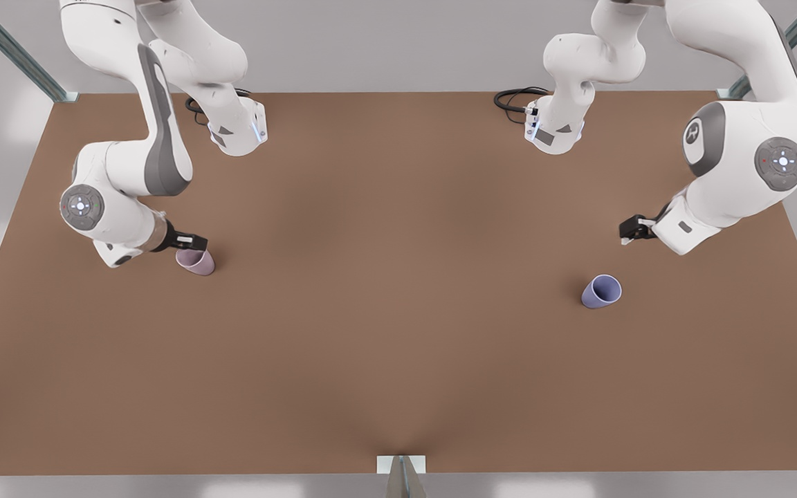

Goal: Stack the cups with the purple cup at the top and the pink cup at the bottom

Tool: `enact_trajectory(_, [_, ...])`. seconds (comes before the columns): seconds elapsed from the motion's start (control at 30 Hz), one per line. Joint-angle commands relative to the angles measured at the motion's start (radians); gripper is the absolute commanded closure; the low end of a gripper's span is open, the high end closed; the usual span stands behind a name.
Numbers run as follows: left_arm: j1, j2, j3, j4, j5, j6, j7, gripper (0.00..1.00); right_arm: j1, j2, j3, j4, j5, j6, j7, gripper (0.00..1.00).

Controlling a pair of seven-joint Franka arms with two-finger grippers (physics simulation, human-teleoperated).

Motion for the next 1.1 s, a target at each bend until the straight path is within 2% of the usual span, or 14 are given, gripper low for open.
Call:
enact_trajectory(0.0, [-0.029,-0.002,-0.001,0.001,0.001,-0.014,0.013,0.00,-0.048,-0.002,-0.003,-0.022,0.014,0.121,-0.074,0.00])
enact_trajectory(0.1, [-0.035,0.077,-0.013,0.058,0.004,0.003,0.010,0.00,-0.099,0.024,-0.003,-0.023,0.014,0.157,-0.126,0.00])
enact_trajectory(0.17, [-0.035,0.085,-0.013,0.061,-0.002,-0.002,0.012,0.00,-0.120,0.015,-0.003,-0.069,0.014,0.189,-0.183,0.00])
enact_trajectory(0.27, [-0.035,0.076,-0.013,0.065,-0.007,-0.013,0.010,0.00,-0.126,-0.003,-0.003,-0.121,0.030,0.190,-0.189,0.00])
enact_trajectory(0.43, [-0.035,0.080,-0.011,0.065,-0.005,-0.016,0.013,0.00,-0.123,0.035,-0.004,-0.210,0.027,0.359,-0.194,0.00])
enact_trajectory(0.5, [-0.035,0.079,-0.008,0.065,0.004,-0.108,0.016,0.00,-0.110,0.035,-0.001,-0.235,0.027,0.411,-0.194,0.00])
enact_trajectory(0.9, [-0.035,0.080,-0.007,0.065,-0.001,-0.111,0.013,0.00,-0.195,0.046,-0.004,-0.339,0.029,0.466,-0.304,0.00])
enact_trajectory(1.07, [-0.035,0.077,-0.008,0.065,-0.001,-0.119,0.003,0.00,-0.203,0.041,-0.006,-0.430,0.029,0.585,-0.336,0.00])
